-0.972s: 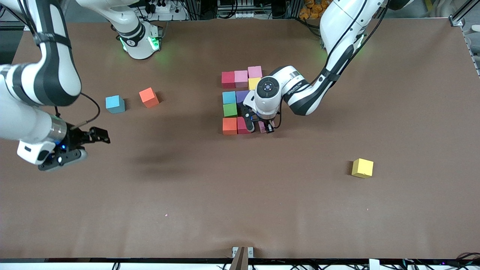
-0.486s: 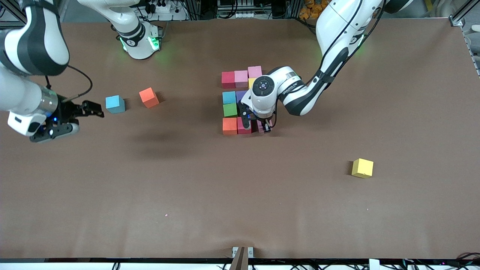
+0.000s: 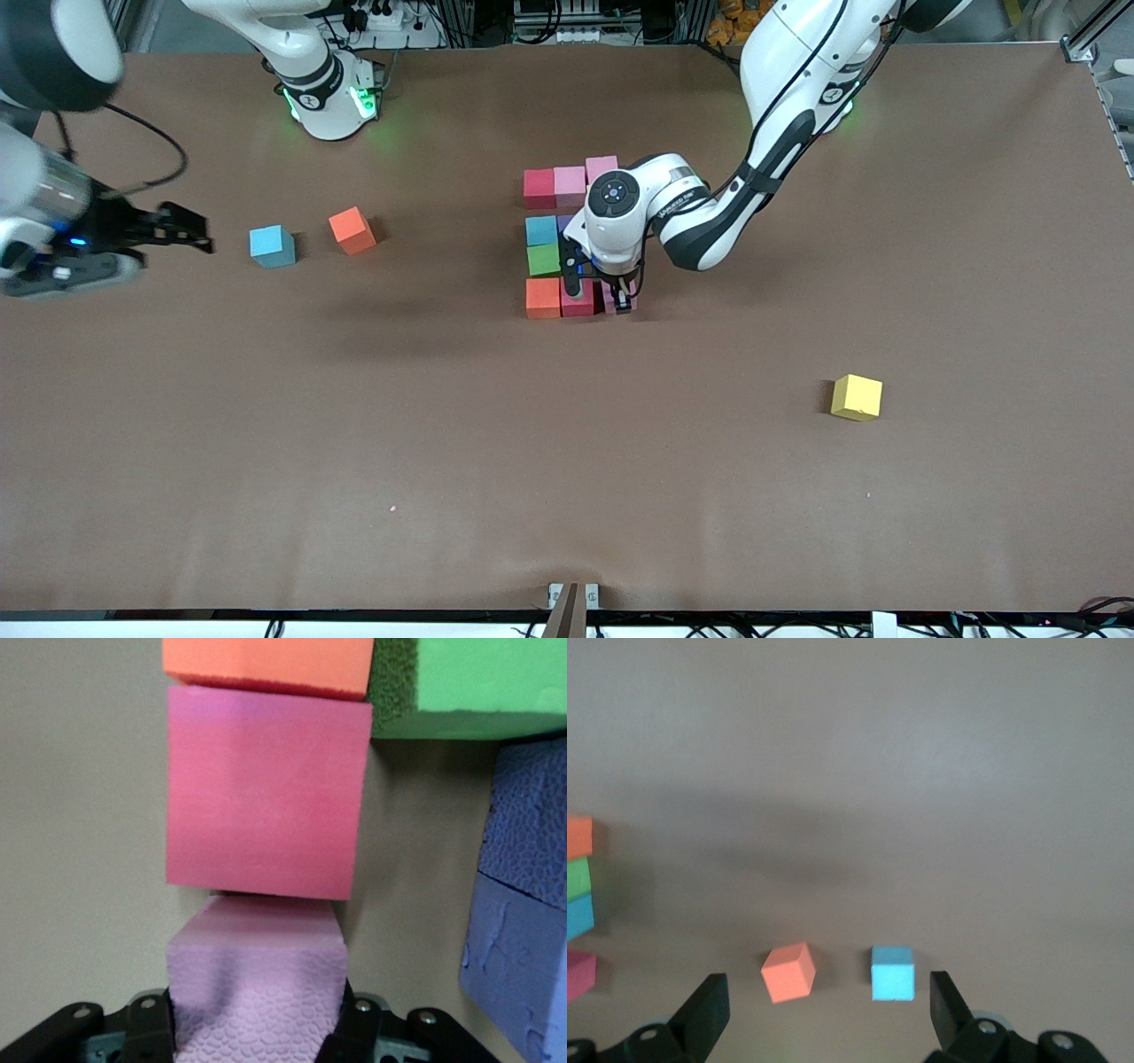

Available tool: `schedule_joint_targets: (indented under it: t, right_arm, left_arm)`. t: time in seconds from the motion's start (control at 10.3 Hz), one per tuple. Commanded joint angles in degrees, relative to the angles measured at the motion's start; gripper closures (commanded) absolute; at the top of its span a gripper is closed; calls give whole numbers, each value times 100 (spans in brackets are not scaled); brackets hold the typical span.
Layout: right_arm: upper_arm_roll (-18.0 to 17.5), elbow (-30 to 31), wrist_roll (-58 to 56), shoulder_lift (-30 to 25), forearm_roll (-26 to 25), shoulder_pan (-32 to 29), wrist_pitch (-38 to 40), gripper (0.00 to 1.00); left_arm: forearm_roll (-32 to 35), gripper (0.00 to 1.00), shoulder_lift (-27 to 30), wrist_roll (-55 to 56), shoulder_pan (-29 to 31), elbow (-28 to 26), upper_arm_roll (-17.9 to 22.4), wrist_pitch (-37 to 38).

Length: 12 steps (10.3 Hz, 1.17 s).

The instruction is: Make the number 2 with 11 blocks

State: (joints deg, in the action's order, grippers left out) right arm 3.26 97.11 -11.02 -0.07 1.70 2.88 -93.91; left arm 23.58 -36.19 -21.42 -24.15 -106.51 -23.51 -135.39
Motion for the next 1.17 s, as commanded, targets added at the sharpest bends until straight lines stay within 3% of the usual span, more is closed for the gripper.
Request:
schedule_joint_targets:
  t: [0.0,0.29,0.87,0.97,1.07]
  right_arm:
    - [192,-708,91,33,-335,185,40,0]
    - [263,-1008,47,33,-337,108,-338,0]
    - [254,-1115,1074,42,-13,11,215,0]
    - [254,-1089,945,33,232,-42,320,0]
    - [228,-1097,883,16,243,1,382,0]
  left_arm:
    - [165,50,-169,-90,-63,113,5,-180]
    - [165,49,-204,-117,-98,165,5,-189]
    - [165,48,-292,-125,-151,289,14,-207]
    - [165,37,-301,-117,-151,289,14,-207]
    - [165,0,-293,-73,-151,289,14,-198]
